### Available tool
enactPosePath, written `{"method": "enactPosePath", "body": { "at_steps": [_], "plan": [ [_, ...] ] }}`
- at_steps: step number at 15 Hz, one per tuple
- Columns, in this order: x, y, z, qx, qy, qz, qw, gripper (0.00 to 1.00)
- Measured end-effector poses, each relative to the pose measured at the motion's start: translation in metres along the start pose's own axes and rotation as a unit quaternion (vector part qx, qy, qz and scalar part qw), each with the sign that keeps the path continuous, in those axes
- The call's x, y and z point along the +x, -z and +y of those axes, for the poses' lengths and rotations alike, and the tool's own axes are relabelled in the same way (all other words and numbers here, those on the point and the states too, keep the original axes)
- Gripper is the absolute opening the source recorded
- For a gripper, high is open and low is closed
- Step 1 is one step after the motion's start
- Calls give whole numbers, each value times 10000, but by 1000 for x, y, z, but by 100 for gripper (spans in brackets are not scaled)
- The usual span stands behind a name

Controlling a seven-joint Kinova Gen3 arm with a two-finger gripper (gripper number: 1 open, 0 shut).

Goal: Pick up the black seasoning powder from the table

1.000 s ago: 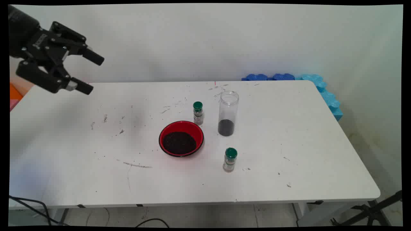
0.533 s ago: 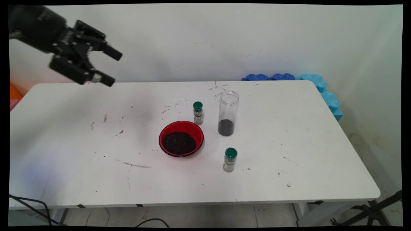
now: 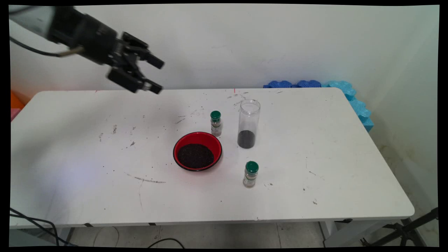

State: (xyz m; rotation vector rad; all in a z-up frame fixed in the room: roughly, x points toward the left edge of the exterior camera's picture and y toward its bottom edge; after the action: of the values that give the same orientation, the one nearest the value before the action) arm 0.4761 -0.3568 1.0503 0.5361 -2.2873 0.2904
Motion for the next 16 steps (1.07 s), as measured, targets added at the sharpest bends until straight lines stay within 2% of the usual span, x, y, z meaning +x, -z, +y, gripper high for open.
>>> {"method": "enactPosePath", "body": {
  "at_steps": [2,5,16],
  "plan": [
    [-2,-19,-3,56,27,31,10000,100],
    [-8,-65,-5,179,114,73,9997,100],
    [-27,-212,-8,208,362,227,9989,100]
  ]
}}
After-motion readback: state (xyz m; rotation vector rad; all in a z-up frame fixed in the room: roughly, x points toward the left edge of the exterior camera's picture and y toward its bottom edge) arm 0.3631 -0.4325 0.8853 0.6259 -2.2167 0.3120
